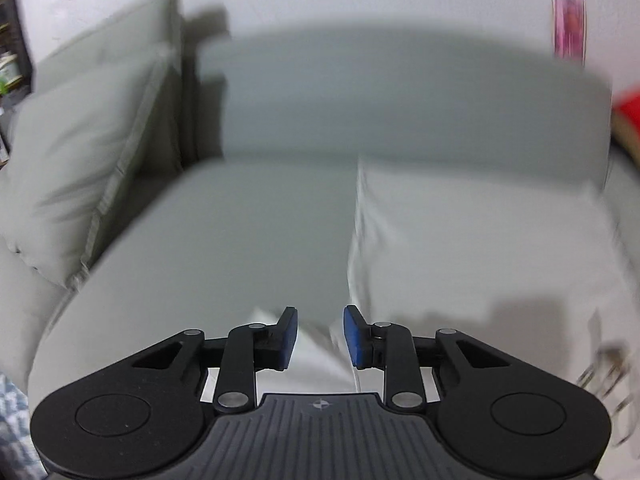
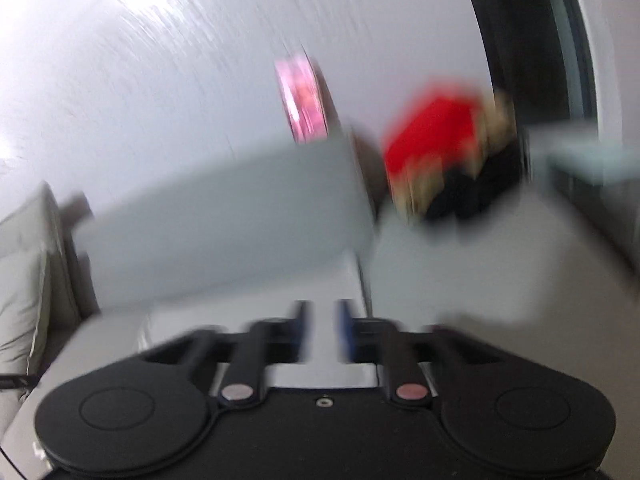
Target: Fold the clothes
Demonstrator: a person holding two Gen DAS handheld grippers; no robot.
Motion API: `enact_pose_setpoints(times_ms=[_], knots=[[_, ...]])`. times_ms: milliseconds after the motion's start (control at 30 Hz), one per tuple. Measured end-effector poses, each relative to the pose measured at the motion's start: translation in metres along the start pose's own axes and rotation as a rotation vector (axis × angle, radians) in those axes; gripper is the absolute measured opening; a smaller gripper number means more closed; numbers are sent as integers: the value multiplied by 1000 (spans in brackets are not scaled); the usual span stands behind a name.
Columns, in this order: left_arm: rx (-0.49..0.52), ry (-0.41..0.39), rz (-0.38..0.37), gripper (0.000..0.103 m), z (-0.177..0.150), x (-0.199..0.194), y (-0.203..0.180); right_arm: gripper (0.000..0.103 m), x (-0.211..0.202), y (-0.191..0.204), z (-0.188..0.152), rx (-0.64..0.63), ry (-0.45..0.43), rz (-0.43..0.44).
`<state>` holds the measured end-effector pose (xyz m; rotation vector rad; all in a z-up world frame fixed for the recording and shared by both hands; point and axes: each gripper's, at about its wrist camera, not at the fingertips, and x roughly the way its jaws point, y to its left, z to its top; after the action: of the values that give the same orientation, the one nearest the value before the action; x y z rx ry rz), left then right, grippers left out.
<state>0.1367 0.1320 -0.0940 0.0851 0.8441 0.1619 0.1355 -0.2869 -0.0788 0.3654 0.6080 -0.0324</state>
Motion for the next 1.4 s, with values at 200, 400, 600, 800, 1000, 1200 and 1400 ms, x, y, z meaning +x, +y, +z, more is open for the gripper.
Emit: enact_pose_setpoints(times_ms=[200, 400, 600, 800, 1000, 1200, 1400], knots=[[133, 35, 91, 31, -12, 71, -50, 7, 115, -8, -37, 72, 178, -5], [216, 113, 382, 49, -11, 118, -42, 0, 167, -10, -45, -96, 193, -232], [192, 82, 208, 47, -17, 59, -31, 10, 129, -3, -28, -56, 261, -242], [210, 34, -86, 46, -50, -16, -42, 32, 30, 34, -39, -57, 289, -8], [359, 96, -122, 43, -107, -30, -80, 35, 10, 53, -100, -140, 424, 40], [447, 141, -183, 33, -149, -81, -64, 35, -46, 57, -142, -223, 541, 33], [363, 34, -226, 38, -141, -91, -53, 39, -115, 39, -136, -89, 493, 64]])
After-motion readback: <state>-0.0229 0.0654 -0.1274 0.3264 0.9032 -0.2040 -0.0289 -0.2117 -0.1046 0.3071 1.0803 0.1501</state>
